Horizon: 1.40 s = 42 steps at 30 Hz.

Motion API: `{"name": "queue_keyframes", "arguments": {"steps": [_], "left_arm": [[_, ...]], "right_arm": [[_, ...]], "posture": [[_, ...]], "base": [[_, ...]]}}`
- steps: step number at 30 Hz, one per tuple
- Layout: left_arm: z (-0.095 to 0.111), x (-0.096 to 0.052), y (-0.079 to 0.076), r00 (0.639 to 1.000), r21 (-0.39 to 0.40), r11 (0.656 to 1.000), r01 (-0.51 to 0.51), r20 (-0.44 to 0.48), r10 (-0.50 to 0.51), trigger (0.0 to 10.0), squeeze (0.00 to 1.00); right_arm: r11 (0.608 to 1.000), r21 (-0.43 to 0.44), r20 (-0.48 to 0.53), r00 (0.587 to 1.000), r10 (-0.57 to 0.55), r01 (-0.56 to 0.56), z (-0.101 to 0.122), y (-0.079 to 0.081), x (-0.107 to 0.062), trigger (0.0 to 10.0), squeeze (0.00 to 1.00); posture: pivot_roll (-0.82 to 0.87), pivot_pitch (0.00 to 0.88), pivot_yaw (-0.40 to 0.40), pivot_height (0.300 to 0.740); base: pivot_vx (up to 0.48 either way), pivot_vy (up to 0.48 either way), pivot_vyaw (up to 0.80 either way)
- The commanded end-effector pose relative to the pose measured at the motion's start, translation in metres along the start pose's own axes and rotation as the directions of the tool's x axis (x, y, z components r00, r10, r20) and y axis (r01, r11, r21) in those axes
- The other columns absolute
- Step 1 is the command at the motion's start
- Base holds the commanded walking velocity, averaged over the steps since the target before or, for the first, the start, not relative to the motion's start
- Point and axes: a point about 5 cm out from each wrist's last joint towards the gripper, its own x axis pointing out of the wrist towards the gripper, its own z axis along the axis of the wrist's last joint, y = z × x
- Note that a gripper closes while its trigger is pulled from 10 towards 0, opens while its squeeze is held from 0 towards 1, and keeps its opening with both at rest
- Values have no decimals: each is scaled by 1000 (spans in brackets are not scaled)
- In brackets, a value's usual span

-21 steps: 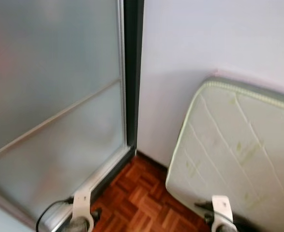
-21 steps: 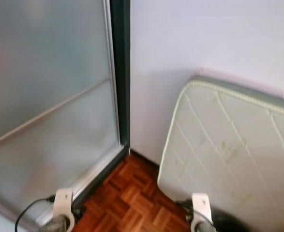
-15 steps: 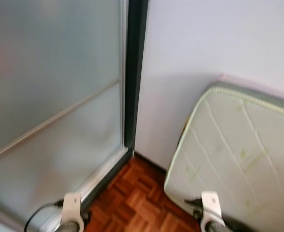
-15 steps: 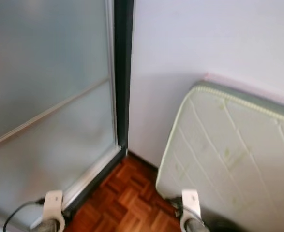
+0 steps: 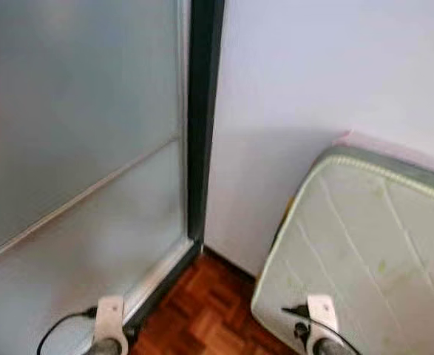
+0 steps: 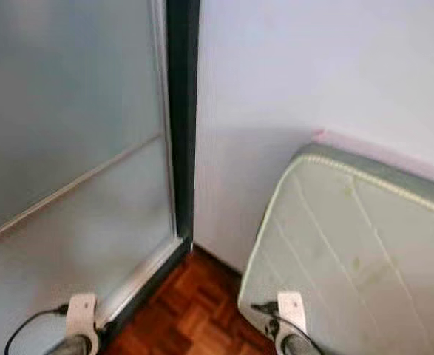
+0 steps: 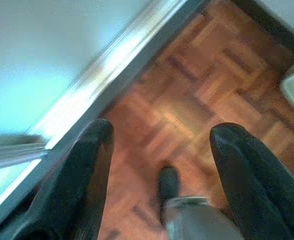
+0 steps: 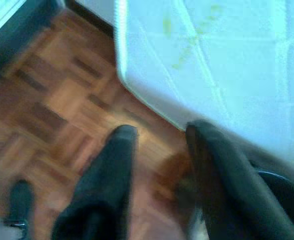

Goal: Clean up the room

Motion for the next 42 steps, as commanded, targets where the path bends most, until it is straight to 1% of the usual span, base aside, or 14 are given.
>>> {"name": "queue_keyframes", "arguments": {"steps": [1, 29, 42], "left_arm": [[0, 1, -10, 1000, 13, 1000, 28, -6, -28, 10000, 0], [1, 1, -9, 1000, 13, 1000, 27, -4, -27, 10000, 0], [3, 1, -8, 1000, 11, 1000, 21, -1, -21, 10000, 0]], "right_arm": [[999, -6, -12, 999, -37, 37, -4, -15, -1, 10000, 0], [999, 5, -10, 999, -36, 36, -4, -13, -1, 10000, 0], [999, 15, -3, 999, -33, 33, -3, -12, -1, 10000, 0]], "posture": [[21, 0, -57, 740], [13, 0, -43, 740], [15, 0, -42, 740]], "base": [[326, 0, 0], [325, 0, 0], [0, 0, 0]]}}
